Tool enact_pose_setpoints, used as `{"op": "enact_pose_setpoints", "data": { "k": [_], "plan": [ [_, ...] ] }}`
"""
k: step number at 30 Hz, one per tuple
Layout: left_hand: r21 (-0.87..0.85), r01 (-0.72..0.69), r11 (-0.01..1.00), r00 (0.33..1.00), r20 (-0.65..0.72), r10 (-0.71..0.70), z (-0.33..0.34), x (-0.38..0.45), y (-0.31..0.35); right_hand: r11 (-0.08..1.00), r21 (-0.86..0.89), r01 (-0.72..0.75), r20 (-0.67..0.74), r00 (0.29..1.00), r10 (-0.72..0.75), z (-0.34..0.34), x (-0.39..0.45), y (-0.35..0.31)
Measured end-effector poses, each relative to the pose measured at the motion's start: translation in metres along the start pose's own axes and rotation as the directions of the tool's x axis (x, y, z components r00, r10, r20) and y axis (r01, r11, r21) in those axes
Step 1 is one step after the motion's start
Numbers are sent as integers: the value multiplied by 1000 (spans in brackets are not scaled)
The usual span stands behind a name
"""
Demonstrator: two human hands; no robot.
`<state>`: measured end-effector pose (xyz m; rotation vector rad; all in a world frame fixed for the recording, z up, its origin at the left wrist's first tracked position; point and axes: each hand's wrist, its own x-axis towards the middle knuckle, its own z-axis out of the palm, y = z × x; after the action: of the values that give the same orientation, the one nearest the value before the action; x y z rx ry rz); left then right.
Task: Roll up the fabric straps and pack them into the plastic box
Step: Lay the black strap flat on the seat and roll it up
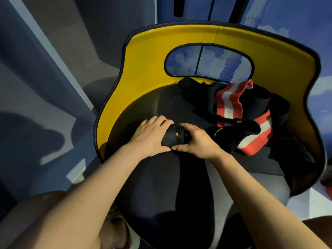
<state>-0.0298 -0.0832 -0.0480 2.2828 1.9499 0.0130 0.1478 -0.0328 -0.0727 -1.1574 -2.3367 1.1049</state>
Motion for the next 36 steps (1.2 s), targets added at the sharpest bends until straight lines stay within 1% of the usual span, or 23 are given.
{"op": "enact_pose_setpoints", "data": {
  "k": [2,3,4,6,8,10,13,15,16,17,19,20,23,27,32,36],
  "plan": [
    [9,1,1000,999,-47,-1,1,-2,3,999,7,-33,-26,999,33,2,1,-5],
    [-11,8,1000,999,-44,-8,0,-3,3,999,5,-43,-40,998,43,3,2,-8],
    [-60,22,998,999,-30,-24,-2,-3,2,999,8,-52,-46,998,53,3,2,-11],
    [-243,80,967,997,0,-82,-9,-5,-5,998,53,-42,-43,998,44,3,2,-16],
    [-456,138,879,990,47,-132,-16,-8,-14,992,124,2,-18,1000,0,1,2,-19],
    [-606,155,780,988,101,-117,-19,-12,-23,983,181,38,7,999,-40,1,2,-22],
    [-716,187,672,980,186,-75,-22,-19,-34,941,336,29,40,998,-45,4,4,-26],
    [-754,220,619,970,238,-55,-24,-22,-41,922,386,21,63,997,-49,10,6,-29],
    [-750,225,622,967,252,-45,-25,-24,-45,921,390,17,68,997,-47,14,7,-30],
    [-727,218,651,967,249,-45,-26,-24,-48,921,390,12,69,997,-43,17,9,-31],
    [-645,206,736,975,201,-97,-28,-25,-54,918,395,11,45,998,-31,24,14,-35],
    [-618,214,756,976,170,-137,-31,-26,-57,918,396,10,25,999,-21,28,18,-38],
    [-631,233,740,971,103,-217,-37,-28,-60,952,307,13,-36,999,-2,37,30,-50],
    [-506,279,816,945,-5,-326,-41,-28,-63,983,180,31,-56,998,-21,56,50,-64],
    [-376,322,869,930,-45,-364,-38,-27,-71,987,160,29,-96,995,-13,74,69,-77],
    [-322,353,878,917,-65,-393,-37,-25,-77,991,131,34,-119,993,-18,81,82,-85]
  ]
}}
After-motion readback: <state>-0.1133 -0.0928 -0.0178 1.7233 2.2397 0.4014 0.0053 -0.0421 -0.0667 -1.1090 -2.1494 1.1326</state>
